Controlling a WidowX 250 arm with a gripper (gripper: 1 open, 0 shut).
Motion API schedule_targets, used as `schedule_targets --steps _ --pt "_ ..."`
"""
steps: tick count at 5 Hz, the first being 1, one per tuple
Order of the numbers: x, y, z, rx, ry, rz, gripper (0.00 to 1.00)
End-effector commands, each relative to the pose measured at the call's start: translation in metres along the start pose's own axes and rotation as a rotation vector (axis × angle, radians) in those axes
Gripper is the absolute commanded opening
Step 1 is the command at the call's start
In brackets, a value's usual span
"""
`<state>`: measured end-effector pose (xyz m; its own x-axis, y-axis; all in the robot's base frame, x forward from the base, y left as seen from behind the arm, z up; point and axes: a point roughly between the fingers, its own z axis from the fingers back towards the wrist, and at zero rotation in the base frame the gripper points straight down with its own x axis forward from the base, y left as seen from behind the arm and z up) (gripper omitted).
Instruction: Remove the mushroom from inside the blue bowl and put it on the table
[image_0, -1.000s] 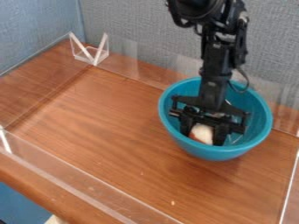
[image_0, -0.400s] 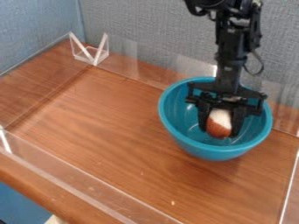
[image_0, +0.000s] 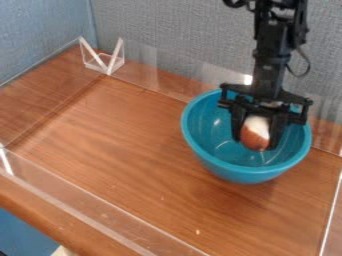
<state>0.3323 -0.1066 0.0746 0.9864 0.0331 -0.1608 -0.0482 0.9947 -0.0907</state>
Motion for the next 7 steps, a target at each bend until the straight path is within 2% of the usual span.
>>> schedule_targets --steps 1,2,3,4,5,6,7 --pt "-0.003 -0.005 0.052 -0.027 -0.145 -0.019 0.0" --pt "-0.017 0.014 0.098 -0.035 -0.237 -0.004 0.0" --pt "-0.024 0.063 0.117 -0.034 -0.401 0.18 0.0" --pt "-0.038 0.113 0.118 -0.005 -0.447 0.428 0.0" --pt "-0.051 0.164 0.108 0.045 -0.441 0.599 0.0" --pt "-0.058 0.175 0.079 0.086 -0.404 0.63 0.0" --pt "-0.059 0.176 0.042 0.137 -0.34 0.593 0.0"
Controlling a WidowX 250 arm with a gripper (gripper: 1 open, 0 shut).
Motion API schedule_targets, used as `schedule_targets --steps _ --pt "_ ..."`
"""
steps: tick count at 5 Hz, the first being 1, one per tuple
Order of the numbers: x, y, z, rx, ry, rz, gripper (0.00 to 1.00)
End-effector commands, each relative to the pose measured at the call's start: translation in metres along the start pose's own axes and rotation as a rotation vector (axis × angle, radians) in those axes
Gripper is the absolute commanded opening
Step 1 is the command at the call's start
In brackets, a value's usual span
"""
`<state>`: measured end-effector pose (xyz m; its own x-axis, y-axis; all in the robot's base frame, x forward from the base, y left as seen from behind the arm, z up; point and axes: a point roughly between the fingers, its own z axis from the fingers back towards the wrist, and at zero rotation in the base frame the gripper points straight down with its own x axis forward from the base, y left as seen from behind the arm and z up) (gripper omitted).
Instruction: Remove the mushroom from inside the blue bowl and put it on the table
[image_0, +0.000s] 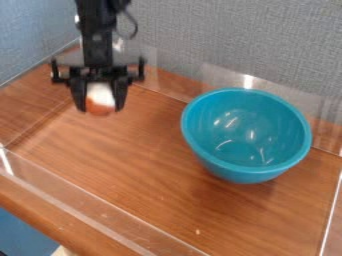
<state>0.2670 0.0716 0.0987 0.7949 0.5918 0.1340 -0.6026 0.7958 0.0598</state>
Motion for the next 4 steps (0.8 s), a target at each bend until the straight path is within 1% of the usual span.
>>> schedule_targets --steps 1,2,3,4 --pt "-0.001 -0.006 -0.007 0.023 0.003 -0.064 0.0" --pt "-0.004 -0.01 -0.023 0.039 0.03 -0.1 0.0" --pt "-0.002 -0.008 -0.027 0.036 0.047 -0.2 0.0" --pt "-0.001 -0.007 -0.023 0.022 0.054 -0.286 0.0"
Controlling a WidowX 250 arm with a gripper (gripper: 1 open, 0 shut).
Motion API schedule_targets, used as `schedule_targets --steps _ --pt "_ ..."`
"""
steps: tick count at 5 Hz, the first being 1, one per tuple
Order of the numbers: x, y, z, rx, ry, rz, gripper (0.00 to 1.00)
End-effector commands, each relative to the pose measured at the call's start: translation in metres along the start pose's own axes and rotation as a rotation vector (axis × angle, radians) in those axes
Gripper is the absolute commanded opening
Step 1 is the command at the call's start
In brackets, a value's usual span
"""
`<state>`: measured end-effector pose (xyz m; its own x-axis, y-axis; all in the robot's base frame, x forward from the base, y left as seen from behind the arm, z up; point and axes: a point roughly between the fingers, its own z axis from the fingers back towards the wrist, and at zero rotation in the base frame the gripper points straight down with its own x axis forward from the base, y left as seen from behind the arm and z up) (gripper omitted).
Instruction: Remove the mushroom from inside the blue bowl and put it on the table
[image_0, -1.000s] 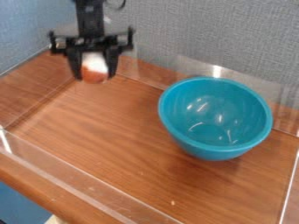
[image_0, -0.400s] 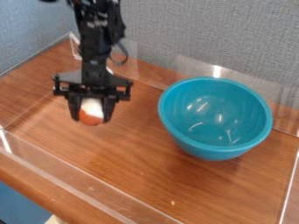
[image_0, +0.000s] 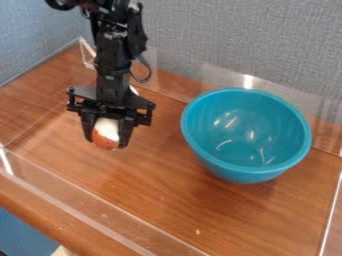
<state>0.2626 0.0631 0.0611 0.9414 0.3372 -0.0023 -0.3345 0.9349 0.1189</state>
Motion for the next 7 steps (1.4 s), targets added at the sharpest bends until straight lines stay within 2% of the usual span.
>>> schedule_targets --steps 1,2,3,4,6,7 --pt "0.011 -0.007 0.018 -0.018 -0.043 0.034 0.0" --pt "0.011 -0.018 0.024 -0.025 -0.03 0.042 0.0" --pt "0.015 -0.018 -0.006 -0.027 -0.01 0.03 0.0" --pt "0.021 -0.014 -0.027 -0.036 0.006 0.03 0.0" --pt "0.025 -0.016 -0.017 -0.067 0.006 0.003 0.0" --pt "0.024 -0.005 -0.007 -0.077 0.008 0.049 1.0"
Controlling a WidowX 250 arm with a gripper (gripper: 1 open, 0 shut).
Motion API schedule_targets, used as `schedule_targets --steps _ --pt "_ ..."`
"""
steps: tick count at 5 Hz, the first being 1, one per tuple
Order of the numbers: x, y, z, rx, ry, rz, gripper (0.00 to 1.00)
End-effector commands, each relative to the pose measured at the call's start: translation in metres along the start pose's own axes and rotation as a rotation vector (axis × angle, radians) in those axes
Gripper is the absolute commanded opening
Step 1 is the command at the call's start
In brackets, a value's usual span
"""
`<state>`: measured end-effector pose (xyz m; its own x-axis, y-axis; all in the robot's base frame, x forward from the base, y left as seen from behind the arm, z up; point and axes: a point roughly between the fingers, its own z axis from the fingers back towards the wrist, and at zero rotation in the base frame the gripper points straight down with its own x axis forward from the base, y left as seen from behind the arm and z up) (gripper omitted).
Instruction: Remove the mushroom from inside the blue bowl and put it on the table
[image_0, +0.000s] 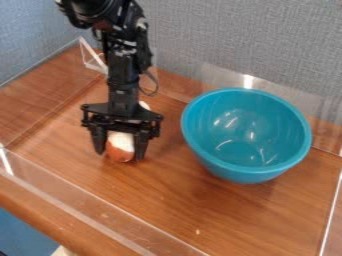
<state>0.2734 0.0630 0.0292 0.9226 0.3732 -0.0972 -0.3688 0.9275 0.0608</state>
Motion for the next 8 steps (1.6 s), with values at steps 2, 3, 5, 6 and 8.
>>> schedule_targets --steps 2,3,5,6,8 --pt "-0.001 0.007 0.046 -0.058 -0.102 0.116 1.0" --pt "-0.003 -0.002 0.042 -0.07 -0.101 0.107 1.0" --pt "-0.007 -0.019 0.033 -0.086 -0.097 0.089 1.0" --pt "0.001 -0.005 0.043 -0.086 -0.095 0.017 1.0" --pt "0.001 0.006 0.076 -0.122 -0.123 -0.053 1.0"
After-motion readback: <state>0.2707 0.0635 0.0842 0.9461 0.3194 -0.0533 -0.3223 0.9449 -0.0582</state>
